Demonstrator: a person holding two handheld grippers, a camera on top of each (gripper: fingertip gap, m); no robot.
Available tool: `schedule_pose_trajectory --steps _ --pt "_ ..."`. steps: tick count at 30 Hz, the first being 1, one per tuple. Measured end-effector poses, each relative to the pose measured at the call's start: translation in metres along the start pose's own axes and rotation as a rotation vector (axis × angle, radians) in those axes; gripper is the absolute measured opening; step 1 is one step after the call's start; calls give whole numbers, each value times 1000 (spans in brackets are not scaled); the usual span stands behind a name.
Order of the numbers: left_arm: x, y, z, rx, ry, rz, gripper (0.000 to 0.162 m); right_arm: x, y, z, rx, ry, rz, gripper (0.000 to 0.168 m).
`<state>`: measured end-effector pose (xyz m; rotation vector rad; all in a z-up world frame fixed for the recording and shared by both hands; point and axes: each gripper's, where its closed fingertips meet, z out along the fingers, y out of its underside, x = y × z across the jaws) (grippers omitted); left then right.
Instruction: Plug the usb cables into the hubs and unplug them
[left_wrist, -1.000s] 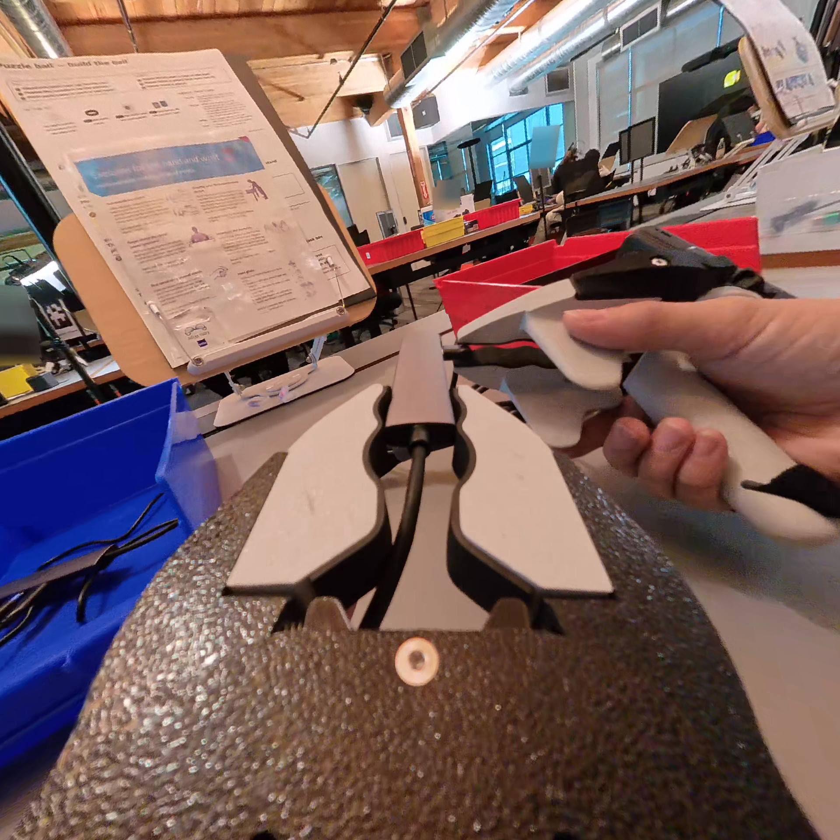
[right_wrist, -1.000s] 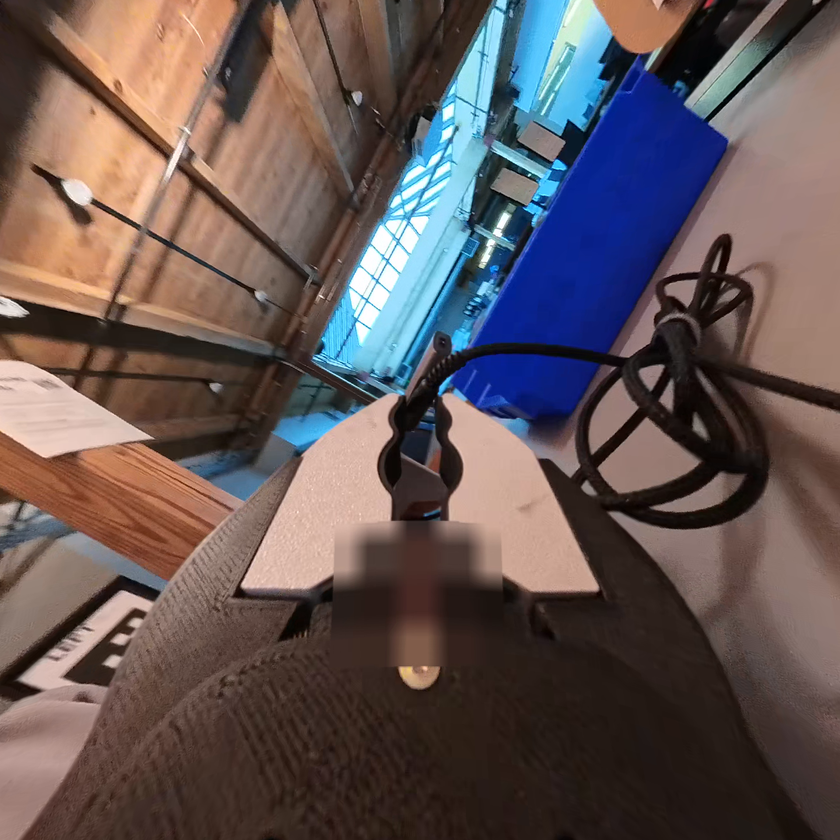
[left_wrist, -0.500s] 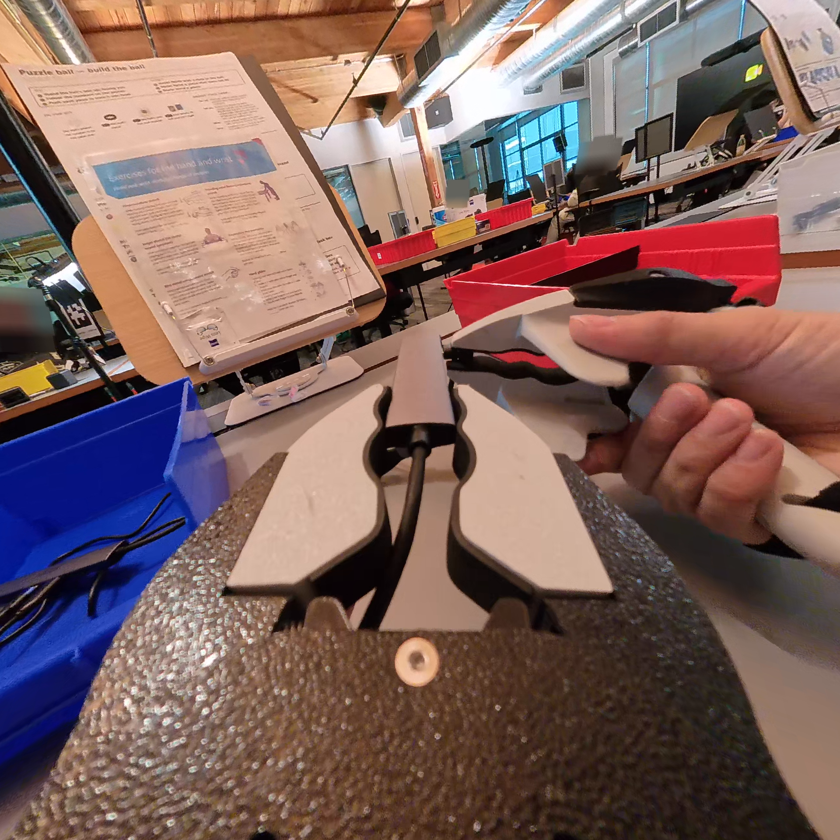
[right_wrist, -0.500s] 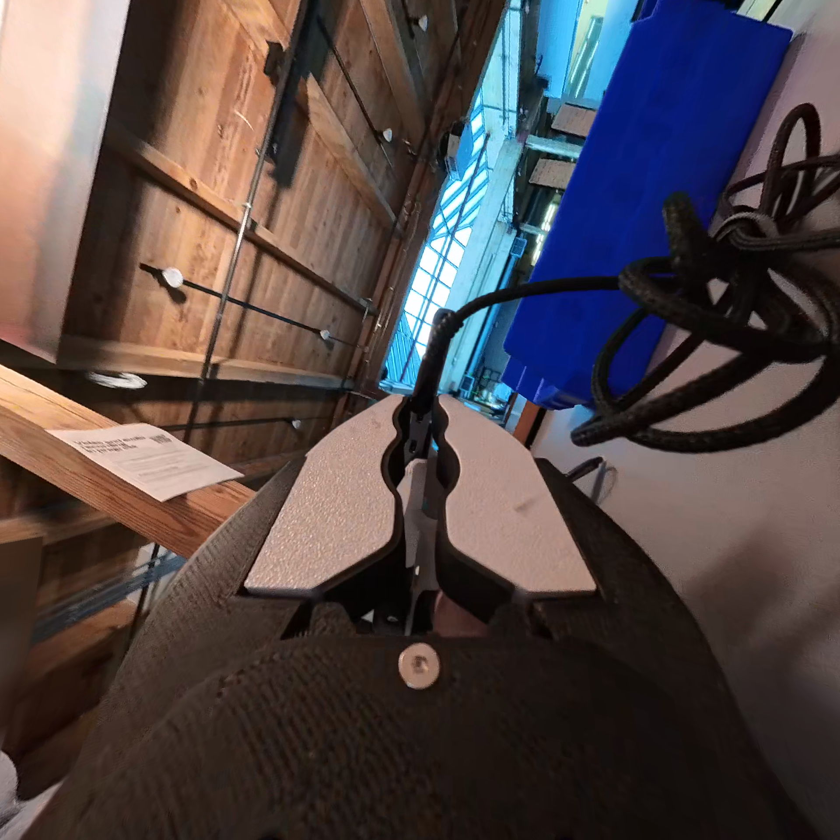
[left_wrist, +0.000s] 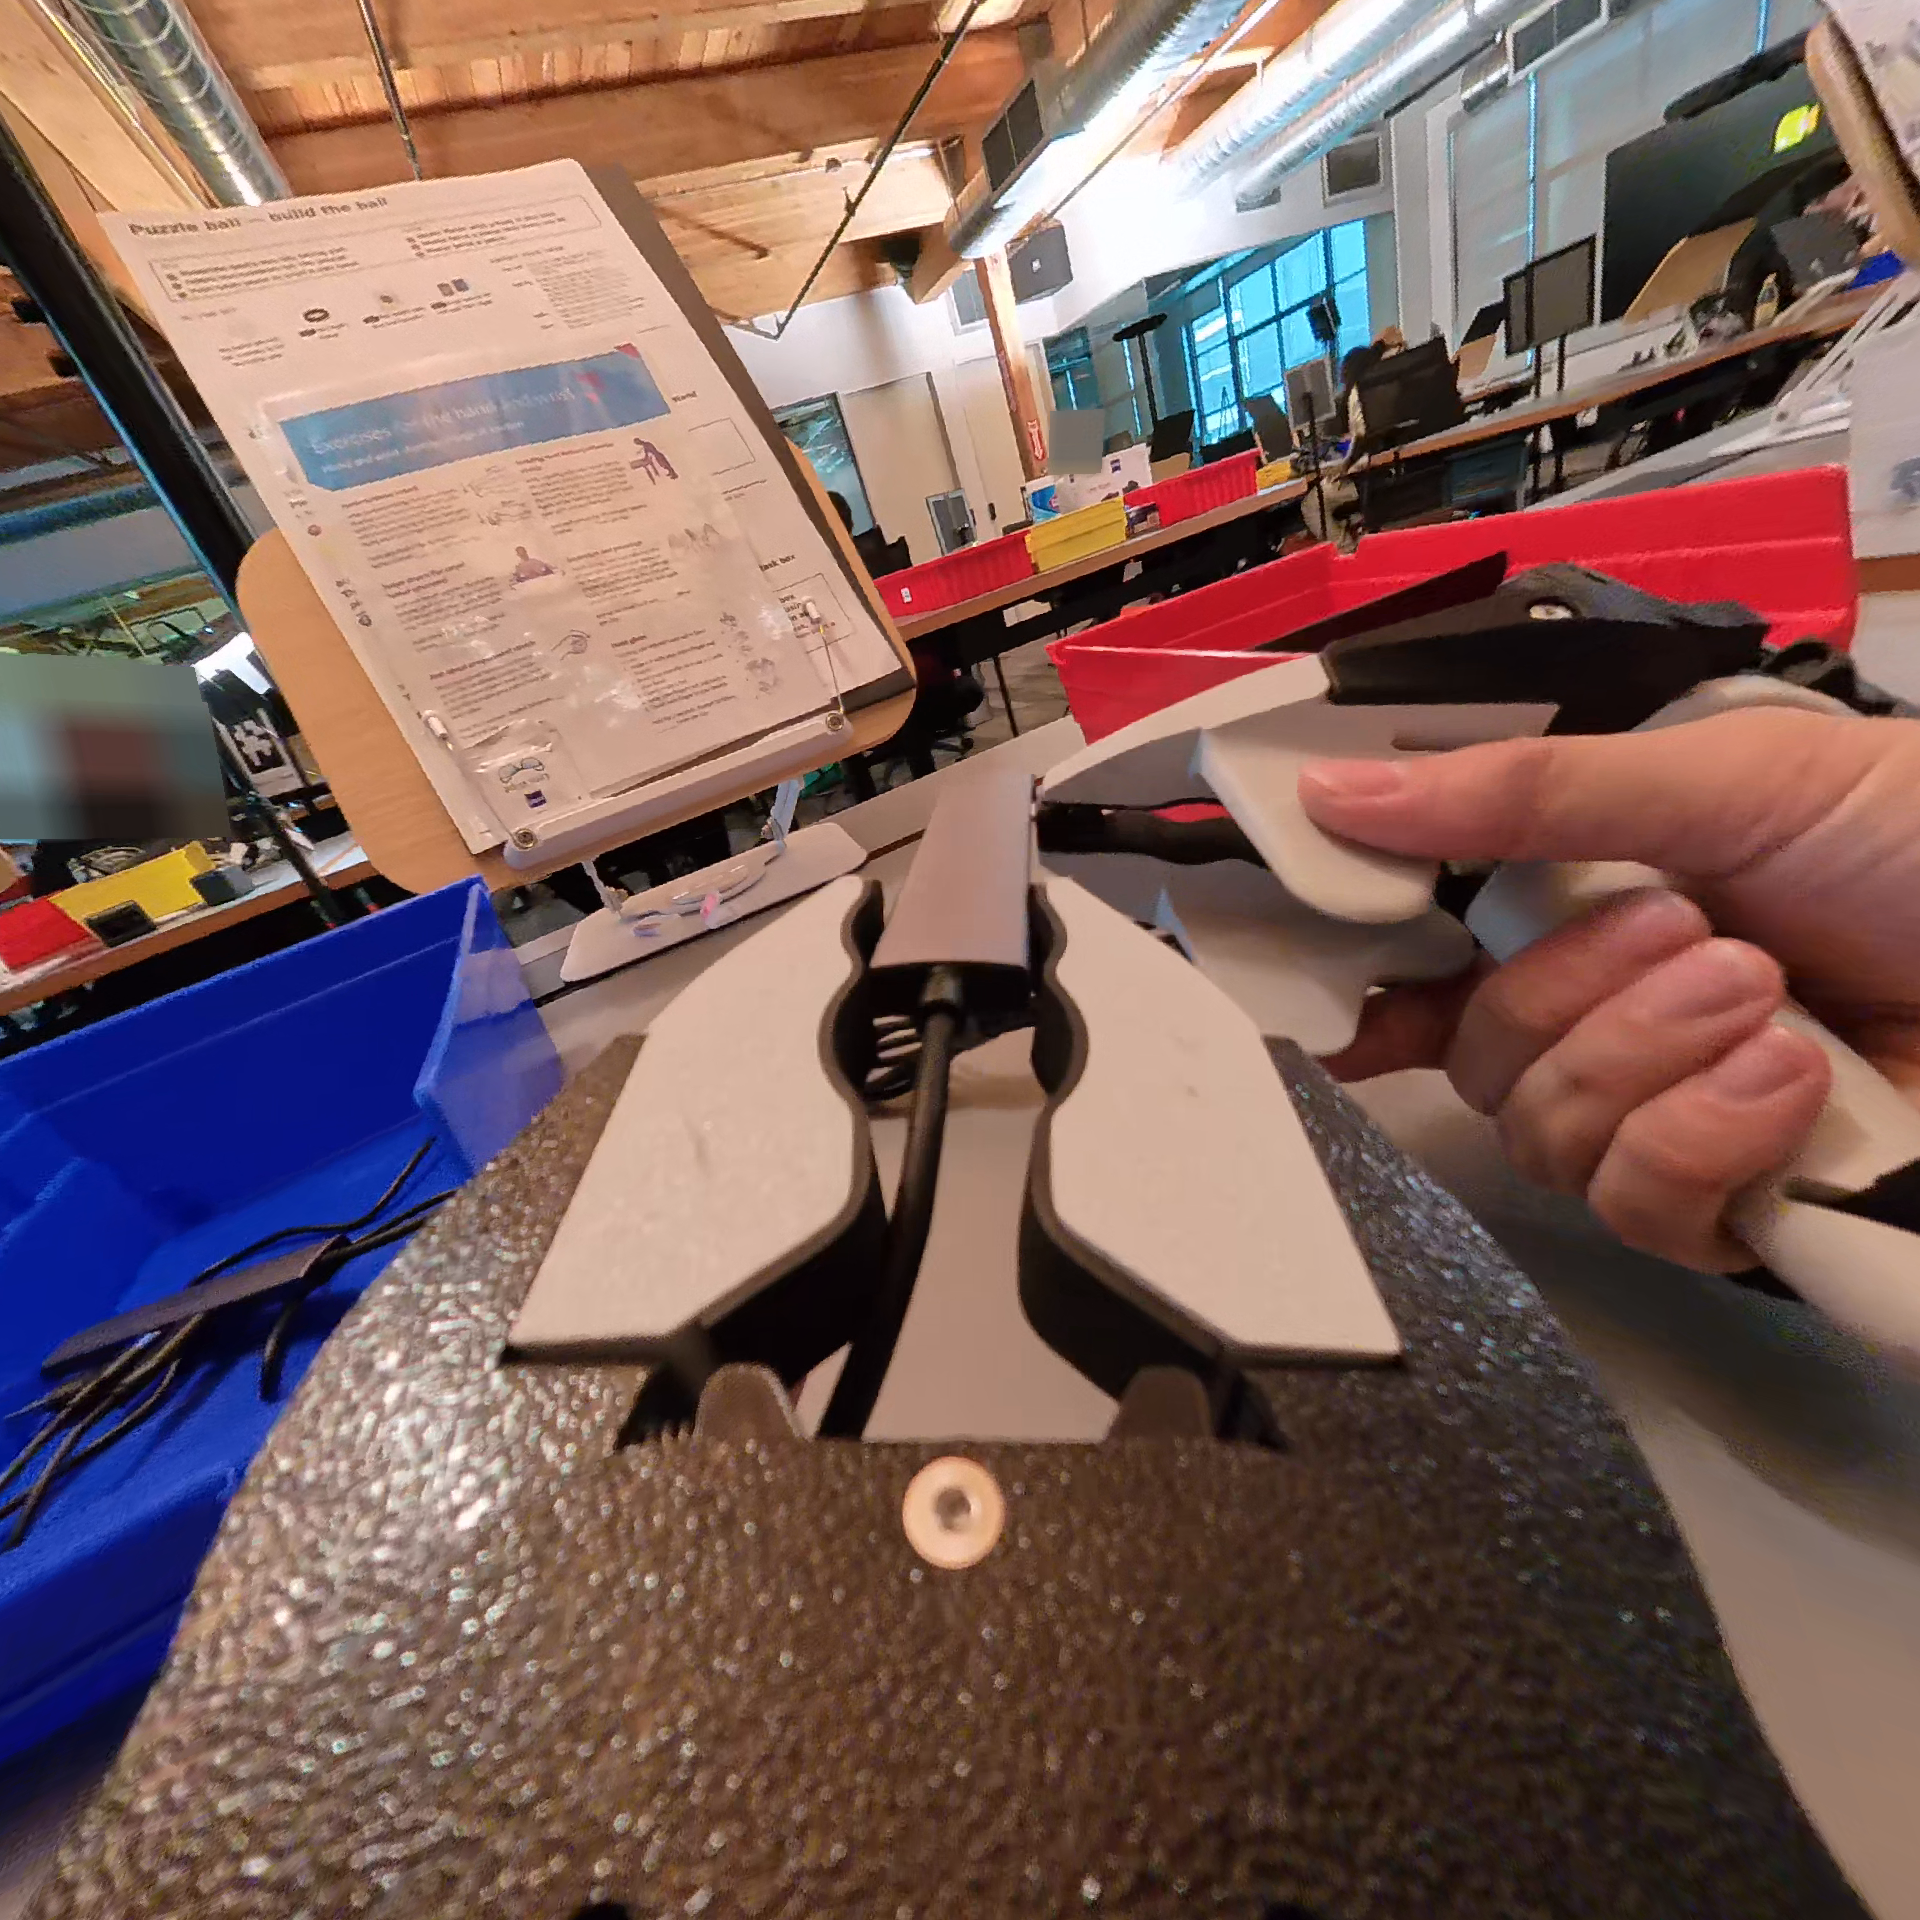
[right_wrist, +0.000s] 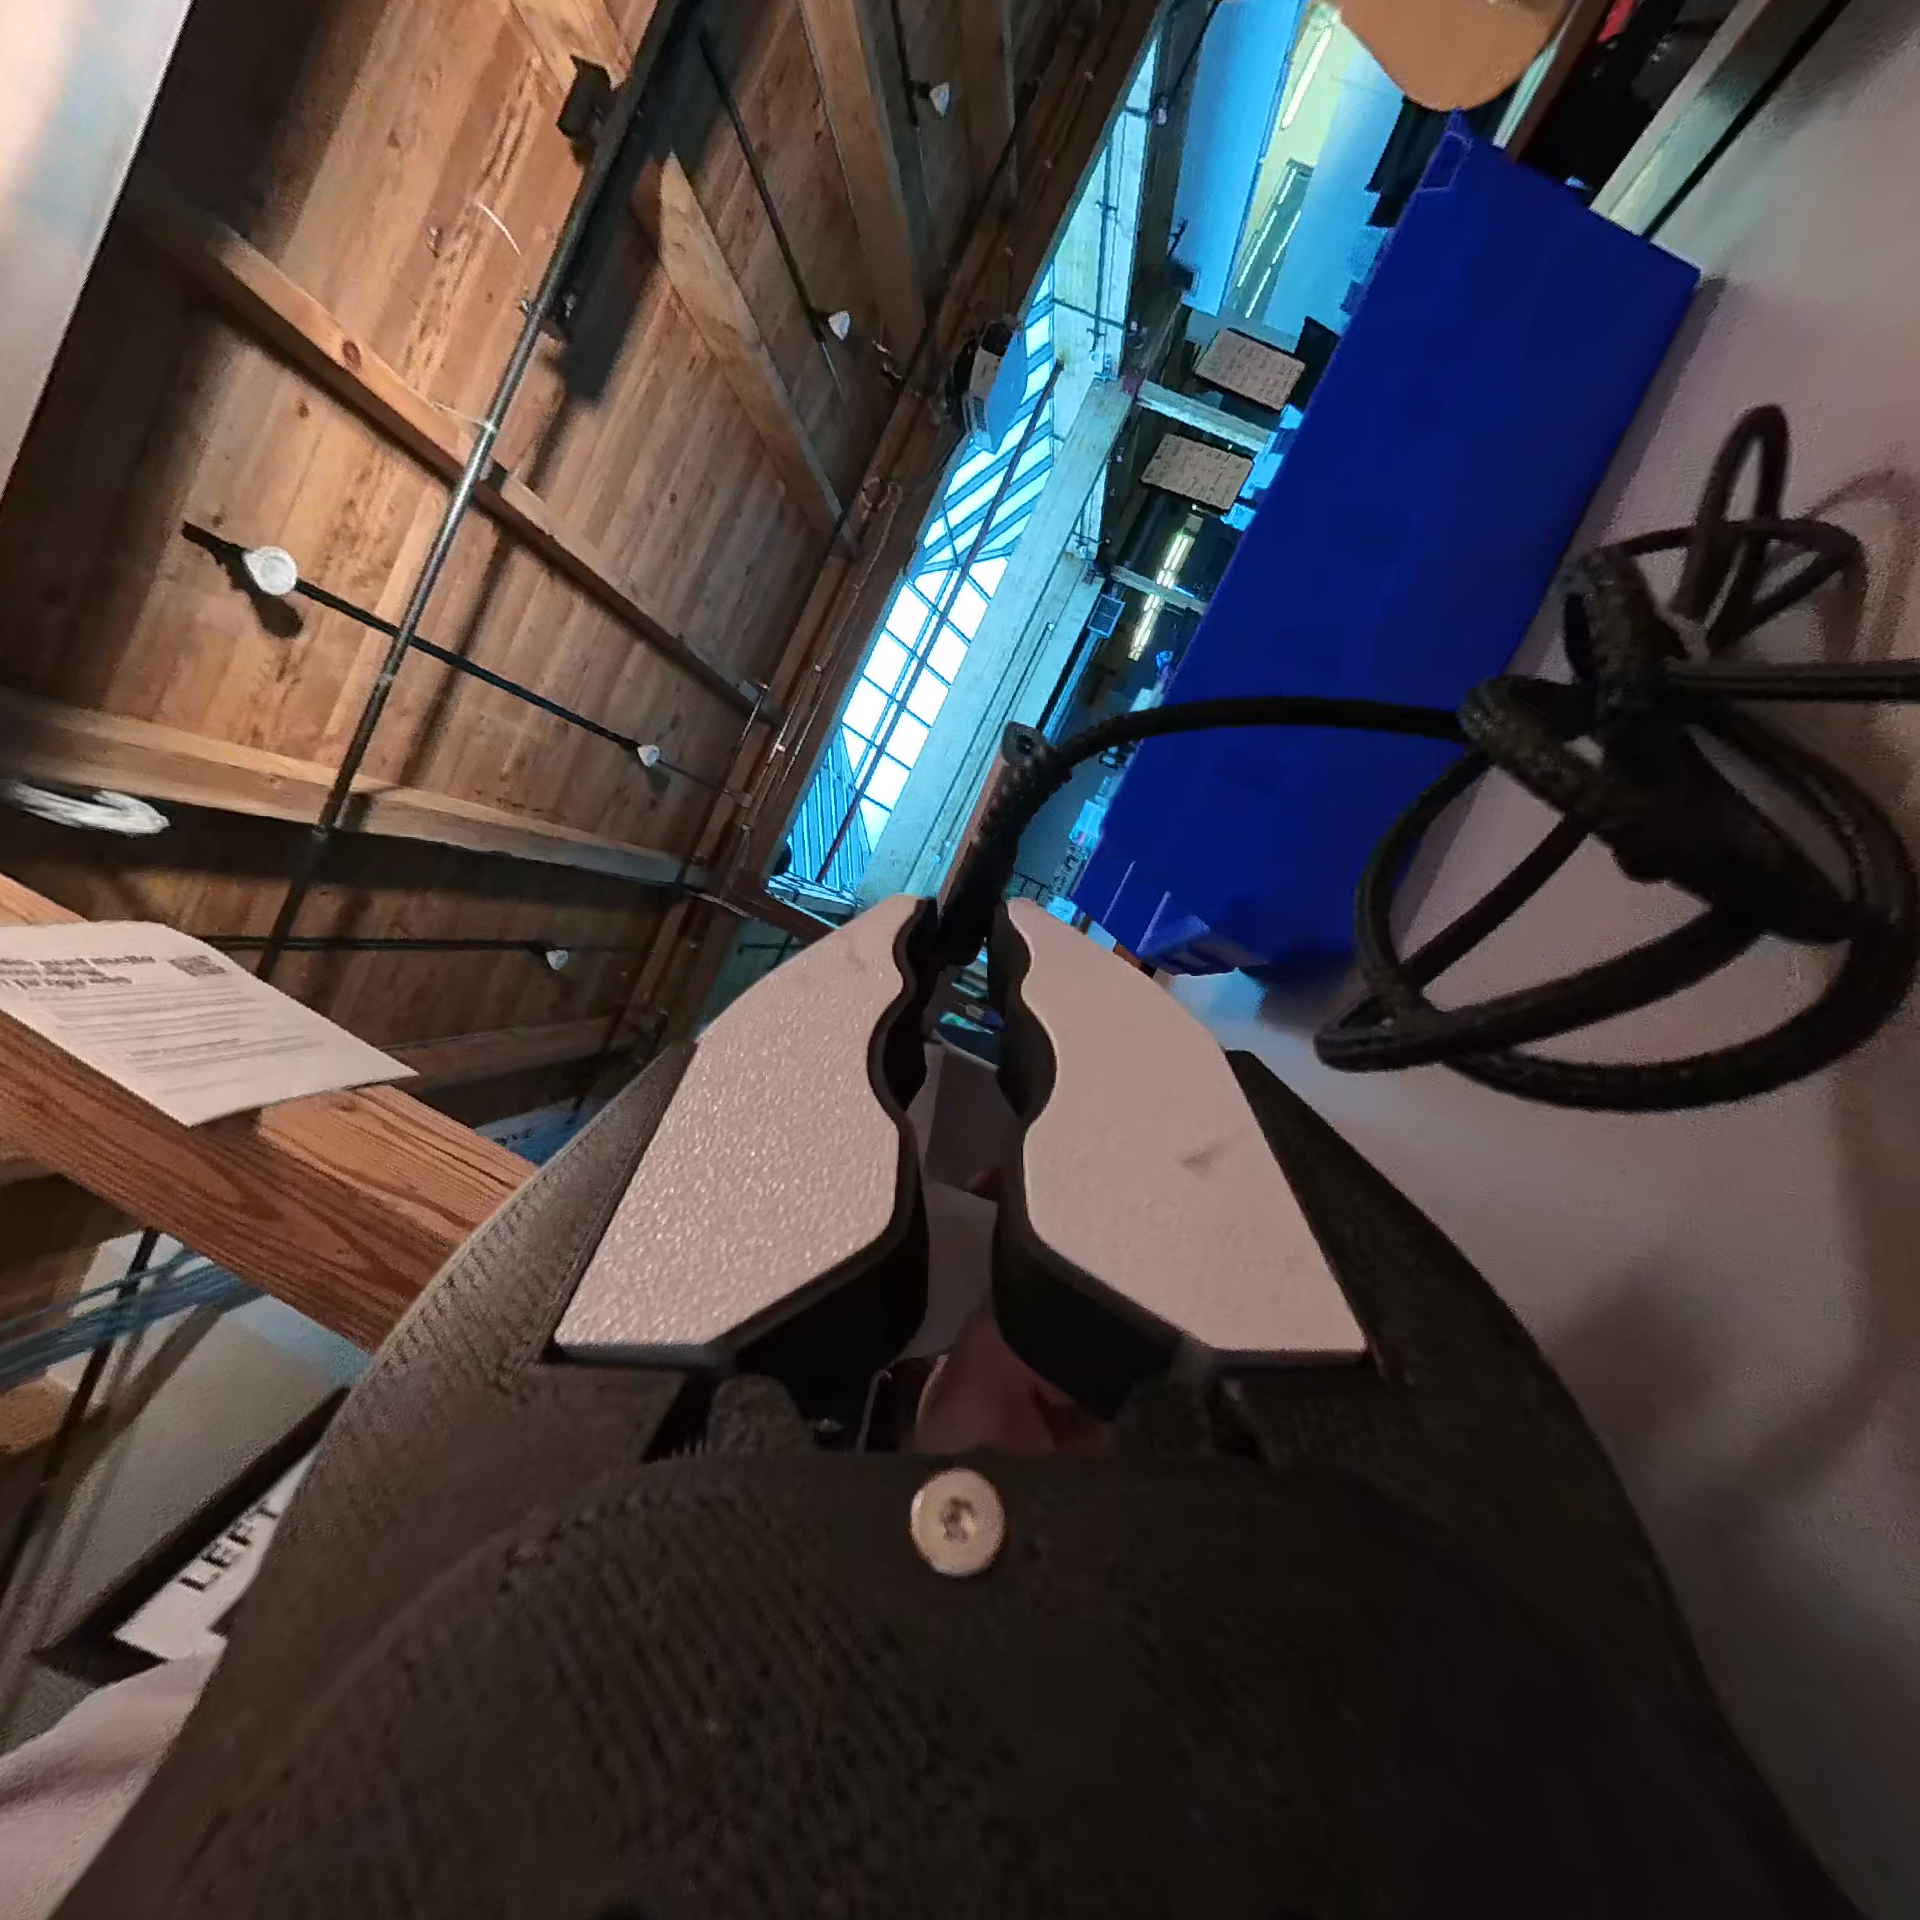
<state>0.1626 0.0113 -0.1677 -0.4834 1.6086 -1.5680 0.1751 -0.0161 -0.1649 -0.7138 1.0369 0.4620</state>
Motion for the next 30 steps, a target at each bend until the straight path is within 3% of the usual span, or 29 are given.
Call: schedule_pose_trajectory --steps 12,26,30 --pt "2 2 -1 -22 -39 62 28 0 2 -6 -57 23 -73 9" --pt "4 -1 -3 -5 -40 71 29 -5 3 -11 13 43 -101 10" --pt "5 -2 -5 2 -32 56 28 -6 5 -13 -33 92 -201 10"
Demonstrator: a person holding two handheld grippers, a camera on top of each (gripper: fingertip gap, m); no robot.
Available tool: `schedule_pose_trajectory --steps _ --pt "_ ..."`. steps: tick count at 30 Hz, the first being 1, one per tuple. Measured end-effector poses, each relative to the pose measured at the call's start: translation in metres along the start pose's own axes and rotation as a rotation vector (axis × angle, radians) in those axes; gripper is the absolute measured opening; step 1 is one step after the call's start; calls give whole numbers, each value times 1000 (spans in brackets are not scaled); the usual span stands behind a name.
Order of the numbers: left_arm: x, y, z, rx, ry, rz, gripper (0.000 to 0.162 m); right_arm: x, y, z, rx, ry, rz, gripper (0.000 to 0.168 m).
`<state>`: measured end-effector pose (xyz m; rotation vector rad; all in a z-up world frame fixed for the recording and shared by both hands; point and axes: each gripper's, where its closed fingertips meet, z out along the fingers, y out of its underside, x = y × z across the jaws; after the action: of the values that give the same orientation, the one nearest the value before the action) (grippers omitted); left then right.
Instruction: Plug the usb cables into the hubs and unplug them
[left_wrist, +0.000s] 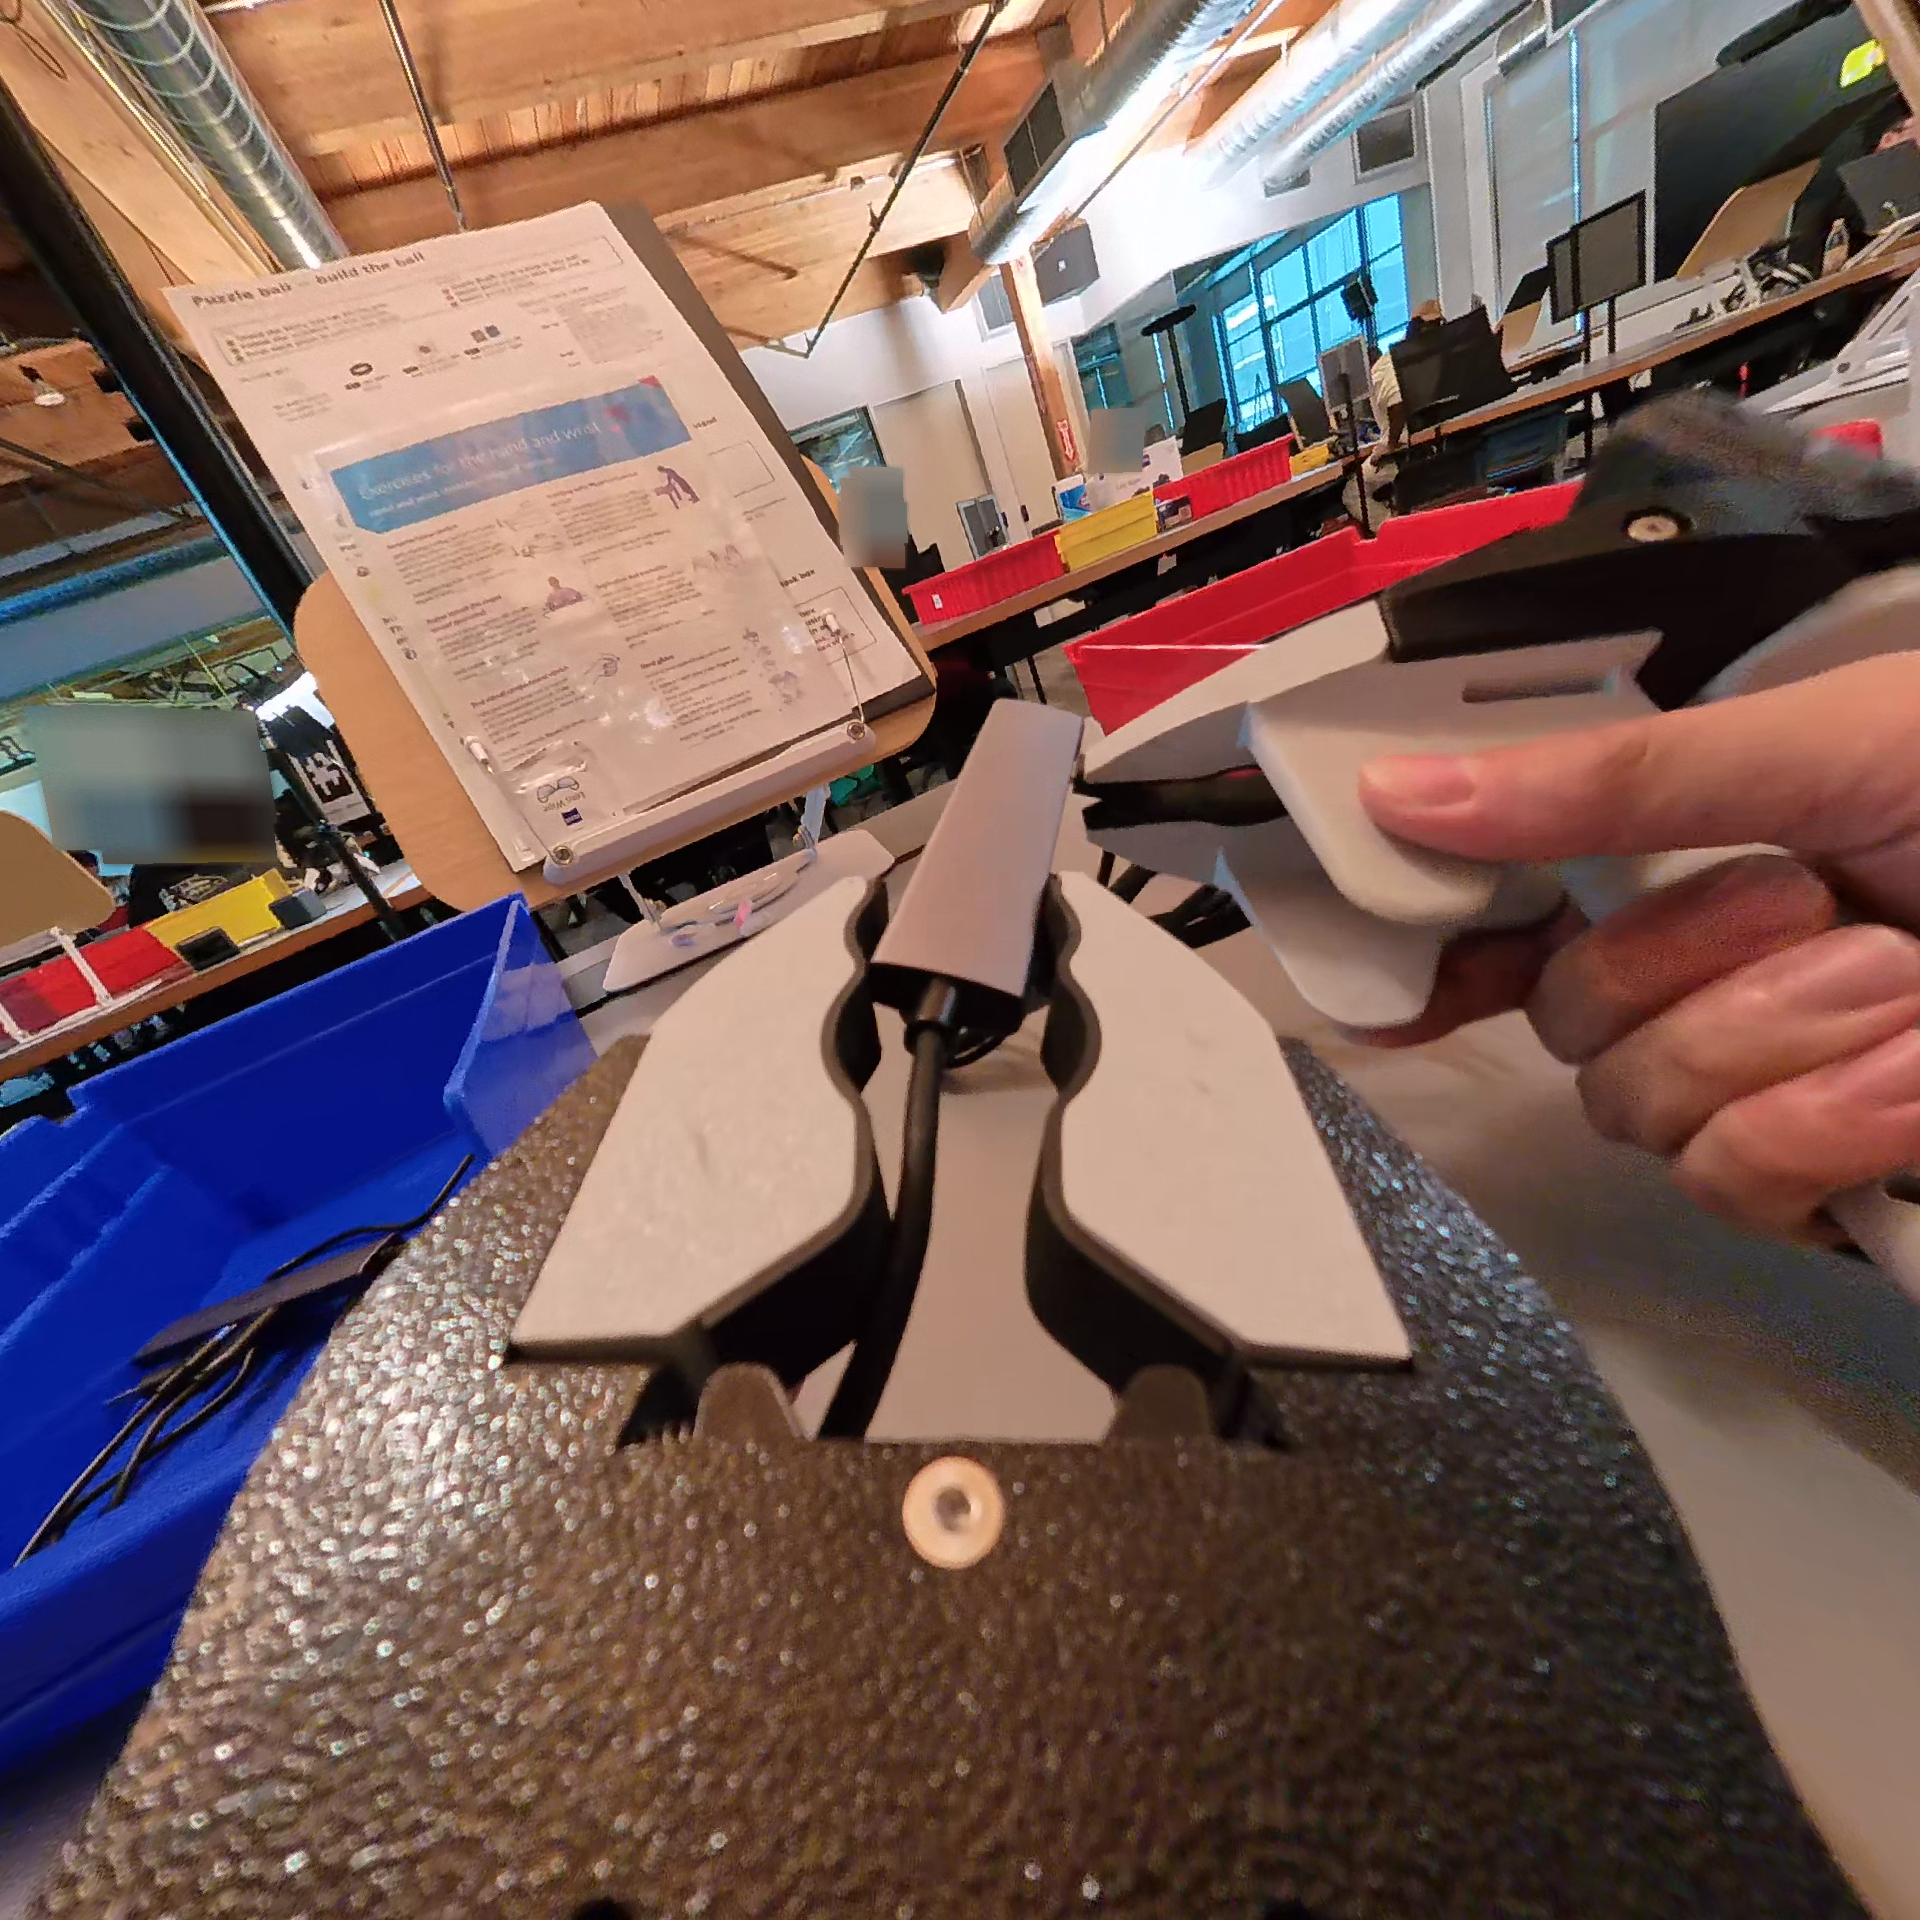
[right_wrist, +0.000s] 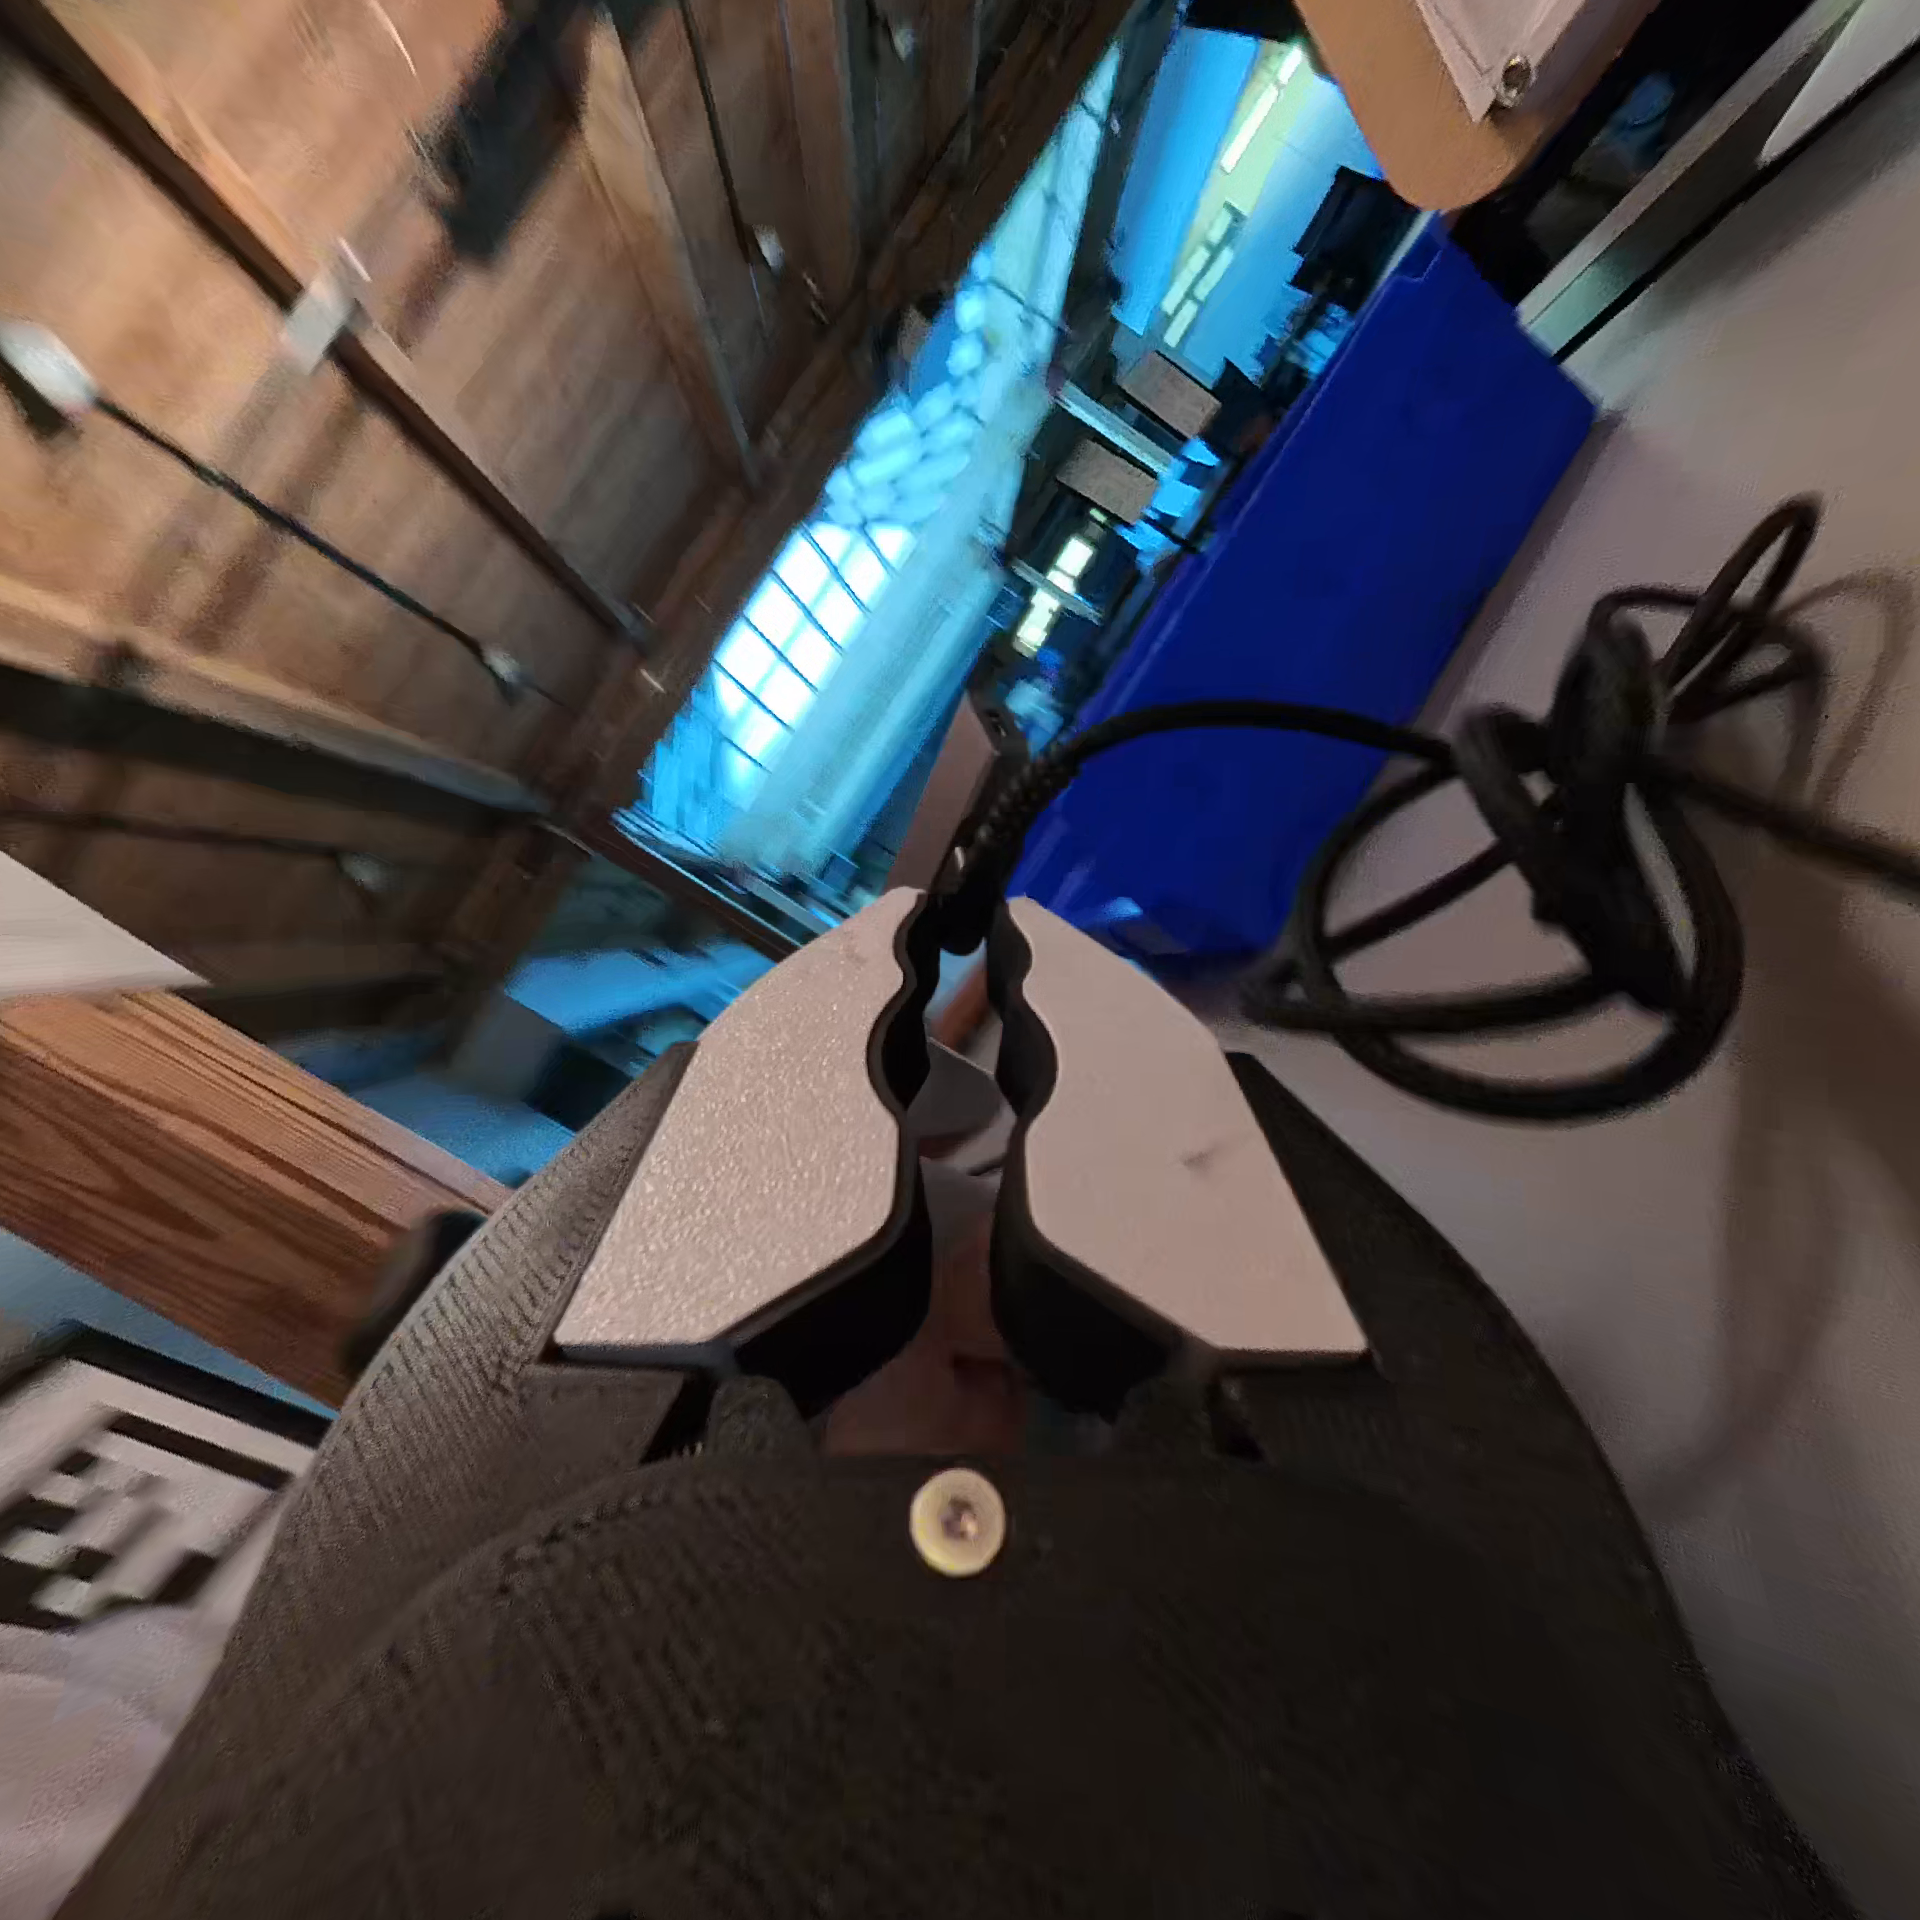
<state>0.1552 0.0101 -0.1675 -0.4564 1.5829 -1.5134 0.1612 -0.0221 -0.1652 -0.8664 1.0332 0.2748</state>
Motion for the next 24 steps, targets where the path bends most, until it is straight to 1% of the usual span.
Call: schedule_pose_trajectory --steps 1,4,7,10,13,16,18,21,24 --pt "0 -1 -1 3 1 -13 28 -2 0 0 -47 20 -81 10" --pt "-3 -3 -3 23 -4 -46 28 -8 1 2 -85 -8 -50 10" --pt "-3 -3 -5 21 -1 -49 28 -8 3 2 -30 -23 14 10" --pt "-3 -3 -1 20 3 -82 28 -9 -3 3 6 -25 16 9" --pt "-6 -2 -2 12 -3 -103 28 -7 -1 6 40 -22 34 10" --pt "-6 -4 -4 31 0 -95 28 -11 0 6 26 -11 19 10" --pt "-7 -4 -3 39 -2 -109 27 -11 -4 9 -11 -27 48 9" --pt "-11 -6 -4 58 -23 -129 26 -12 -4 15 -1 14 18 10" --pt "-16 -5 -6 57 -39 -155 25 -8 -11 15 49 -7 115 13"
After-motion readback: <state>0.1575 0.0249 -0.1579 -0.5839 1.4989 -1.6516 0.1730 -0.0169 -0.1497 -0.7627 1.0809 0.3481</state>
